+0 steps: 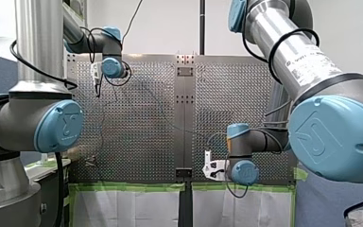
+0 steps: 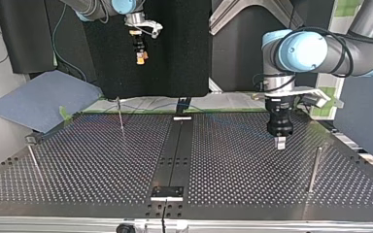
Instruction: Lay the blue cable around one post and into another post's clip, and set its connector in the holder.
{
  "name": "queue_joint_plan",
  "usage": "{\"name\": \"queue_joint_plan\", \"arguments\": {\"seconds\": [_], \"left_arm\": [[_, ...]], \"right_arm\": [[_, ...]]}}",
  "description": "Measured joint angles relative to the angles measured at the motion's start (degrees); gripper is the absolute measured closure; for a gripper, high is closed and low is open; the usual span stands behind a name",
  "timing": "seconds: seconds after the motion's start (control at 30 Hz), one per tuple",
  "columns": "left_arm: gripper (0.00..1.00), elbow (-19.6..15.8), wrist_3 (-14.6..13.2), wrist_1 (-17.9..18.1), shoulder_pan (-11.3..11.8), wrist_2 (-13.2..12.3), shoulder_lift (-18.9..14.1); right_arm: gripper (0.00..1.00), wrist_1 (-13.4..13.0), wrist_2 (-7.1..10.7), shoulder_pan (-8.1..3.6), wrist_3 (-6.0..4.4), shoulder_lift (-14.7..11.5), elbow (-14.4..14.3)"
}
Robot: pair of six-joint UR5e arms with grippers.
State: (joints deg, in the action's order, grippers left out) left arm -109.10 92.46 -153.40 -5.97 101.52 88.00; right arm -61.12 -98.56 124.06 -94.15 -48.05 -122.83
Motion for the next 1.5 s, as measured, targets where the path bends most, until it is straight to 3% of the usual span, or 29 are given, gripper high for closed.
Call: {"name": "queue_joint_plan", "arguments": {"seconds": [0.3,0.77,1.07,1.5], "left_arm": [[0.8,0.78,0.23,-0.35,0.38,0.37,-1.6],[0.8,5.02,0.38,-3.59,0.87,1.6,-1.77],[0.8,6.3,0.6,-5.62,1.79,3.12,-1.75],[0.8,8.49,1.2,-6.57,3.64,3.1,-1.75]], "right_arm": [[0.02,0.03,-0.05,0.0,0.0,0.0,0.02],[0.02,0.02,-0.05,0.0,-0.12,0.0,0.01],[0.02,-0.01,-0.05,-0.07,-0.33,-0.02,0.01],[0.02,0.0,-0.06,-0.12,-0.35,-0.02,0.01]]}}
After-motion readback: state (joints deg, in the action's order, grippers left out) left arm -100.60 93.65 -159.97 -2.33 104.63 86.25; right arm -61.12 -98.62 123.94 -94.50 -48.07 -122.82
